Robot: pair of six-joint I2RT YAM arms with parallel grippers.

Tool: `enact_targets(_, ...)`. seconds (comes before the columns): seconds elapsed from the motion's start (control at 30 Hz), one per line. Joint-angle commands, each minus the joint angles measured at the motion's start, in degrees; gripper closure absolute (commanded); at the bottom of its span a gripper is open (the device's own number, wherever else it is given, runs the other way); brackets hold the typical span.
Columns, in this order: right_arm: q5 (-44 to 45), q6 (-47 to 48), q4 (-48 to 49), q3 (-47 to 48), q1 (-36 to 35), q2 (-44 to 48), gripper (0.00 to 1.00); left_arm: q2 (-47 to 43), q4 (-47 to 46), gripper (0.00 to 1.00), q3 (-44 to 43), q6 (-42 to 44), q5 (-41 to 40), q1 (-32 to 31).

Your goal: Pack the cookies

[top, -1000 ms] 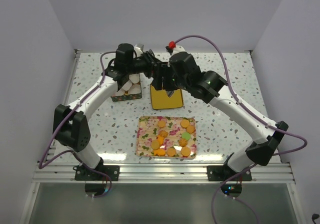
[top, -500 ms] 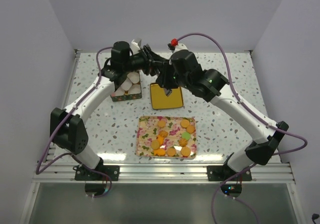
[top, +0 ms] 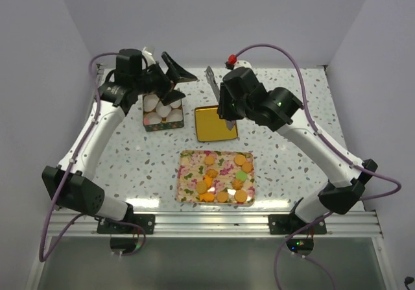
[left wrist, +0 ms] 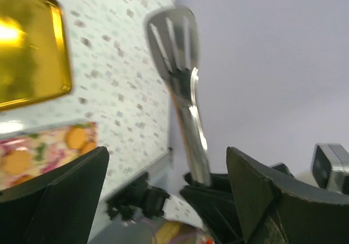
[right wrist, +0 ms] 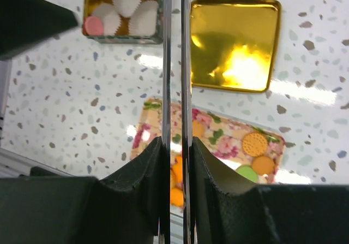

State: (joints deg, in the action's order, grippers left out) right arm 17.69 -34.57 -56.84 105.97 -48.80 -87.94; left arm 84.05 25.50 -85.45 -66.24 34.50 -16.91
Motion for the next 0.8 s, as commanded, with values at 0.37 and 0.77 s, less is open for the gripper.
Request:
enact_targets(0.37,-0.7,-14.4,-21.5,-17.6,-16.4,14.4,0.79,-21.3,30.7,0.0,2.8,34.2,-44.5,2.6)
enact_targets(0.77,-1.6,-18.5,-17.5,-22.6,-20.1,9.9,0.53,-30.2,30.6,0.0,10.9,35.6,-41.3,2.6)
